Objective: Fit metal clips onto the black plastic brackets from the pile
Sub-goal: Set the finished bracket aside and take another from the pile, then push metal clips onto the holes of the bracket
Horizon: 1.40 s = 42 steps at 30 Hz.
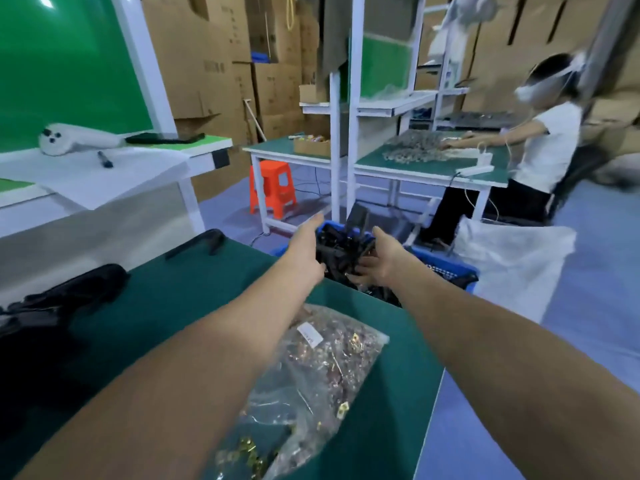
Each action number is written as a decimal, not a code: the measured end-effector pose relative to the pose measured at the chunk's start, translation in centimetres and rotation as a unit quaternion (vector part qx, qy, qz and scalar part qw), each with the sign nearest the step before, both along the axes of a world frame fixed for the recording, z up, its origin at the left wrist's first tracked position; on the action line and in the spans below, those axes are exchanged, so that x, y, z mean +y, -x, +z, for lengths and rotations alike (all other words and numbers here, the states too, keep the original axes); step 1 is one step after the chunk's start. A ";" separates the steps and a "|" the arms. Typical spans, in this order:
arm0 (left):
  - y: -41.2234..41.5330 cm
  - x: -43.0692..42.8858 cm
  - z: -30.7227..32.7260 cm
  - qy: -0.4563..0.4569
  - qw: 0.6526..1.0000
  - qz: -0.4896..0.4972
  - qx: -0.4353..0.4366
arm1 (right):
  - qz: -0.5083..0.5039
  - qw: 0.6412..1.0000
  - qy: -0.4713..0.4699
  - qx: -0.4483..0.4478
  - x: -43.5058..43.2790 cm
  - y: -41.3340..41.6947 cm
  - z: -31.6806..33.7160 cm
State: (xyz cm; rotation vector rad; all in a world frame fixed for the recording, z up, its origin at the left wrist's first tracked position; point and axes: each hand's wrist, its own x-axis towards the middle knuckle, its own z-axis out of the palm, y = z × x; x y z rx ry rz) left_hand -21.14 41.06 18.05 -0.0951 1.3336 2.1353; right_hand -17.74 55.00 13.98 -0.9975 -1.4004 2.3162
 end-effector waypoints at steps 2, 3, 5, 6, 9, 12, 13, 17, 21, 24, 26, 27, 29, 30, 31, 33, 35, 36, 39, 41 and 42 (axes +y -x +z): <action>0.8 -0.2 -1.0 0.081 0.996 -0.013 0.039 | 0.058 0.994 -0.068 -0.065 -0.4 1.0 -2.5; 1.0 -0.7 -1.7 0.116 0.991 -0.013 0.058 | 0.079 0.987 -0.112 -0.085 -1.3 1.4 -3.6; 1.9 -2.6 -3.2 0.155 0.985 0.010 0.080 | 0.103 0.969 -0.209 -0.087 -3.5 2.2 -5.1; 2.2 -3.8 -3.8 0.160 0.984 0.028 0.070 | 0.111 0.954 -0.265 -0.084 -4.8 2.5 -5.5; 2.2 -7.3 -5.3 0.146 0.988 0.054 0.023 | 0.152 0.906 -0.391 -0.057 -9.3 2.7 -4.9; 0.7 -10.7 -6.0 0.151 0.983 0.085 0.067 | 0.201 0.860 -0.469 -0.031 -14.6 1.6 -3.2; 0.1 -12.1 -6.1 0.147 0.980 0.100 0.084 | 0.209 0.846 -0.490 -0.025 -16.2 1.1 -2.8; -2.3 -19.1 -7.0 0.172 0.958 0.180 0.143 | 0.281 0.795 -0.537 -0.011 -21.8 -0.8 -2.8; -4.5 -26.8 -8.7 0.213 0.917 0.297 0.158 | 0.385 0.728 -0.567 -0.020 -28.0 -2.0 -4.8; -6.4 -32.6 -10.1 0.227 0.866 0.411 0.172 | 0.439 0.680 -0.588 -0.018 -32.5 -2.6 -6.1; -8.2 -36.4 -11.0 0.223 0.807 0.508 0.201 | 0.463 0.684 -0.564 0.005 -35.1 -2.7 -6.8; -9.2 -38.4 -11.5 0.228 0.778 0.547 0.208 | 0.473 0.687 -0.551 0.022 -36.3 -2.7 -7.1; -11.1 -42.4 -12.8 0.262 0.738 0.591 0.195 | 0.494 0.691 -0.525 0.053 -38.5 -2.4 -7.7; -12.0 -44.4 -13.5 0.296 0.721 0.600 0.182 | 0.509 0.686 -0.516 0.064 -39.6 -2.1 -7.9; -12.9 -46.2 -14.1 0.336 0.705 0.601 0.169 | 0.524 0.669 -0.522 0.071 -40.6 -1.7 -8.1; -14.9 -49.3 -15.0 0.436 0.677 0.574 0.150 | 0.545 0.611 -0.569 0.075 -42.9 -0.6 -8.4; -16.5 -51.3 -15.2 0.524 0.680 0.489 0.152 | 0.554 0.579 -0.592 0.087 -45.0 1.0 -8.5; -17.0 -51.8 -15.3 0.547 0.701 0.429 0.161 | 0.555 0.580 -0.590 0.088 -46.1 1.9 -8.4; -17.9 -51.5 -15.5 0.590 0.746 0.250 0.183 | 0.521 0.607 -0.597 0.057 -48.6 5.3 -7.8; -17.7 -50.8 -16.3 0.618 0.742 0.175 0.193 | 0.490 0.634 -0.598 0.020 -49.8 7.7 -7.3; -17.5 -50.6 -16.6 0.630 0.735 0.149 0.202 | 0.474 0.651 -0.593 0.002 -50.4 8.8 -7.1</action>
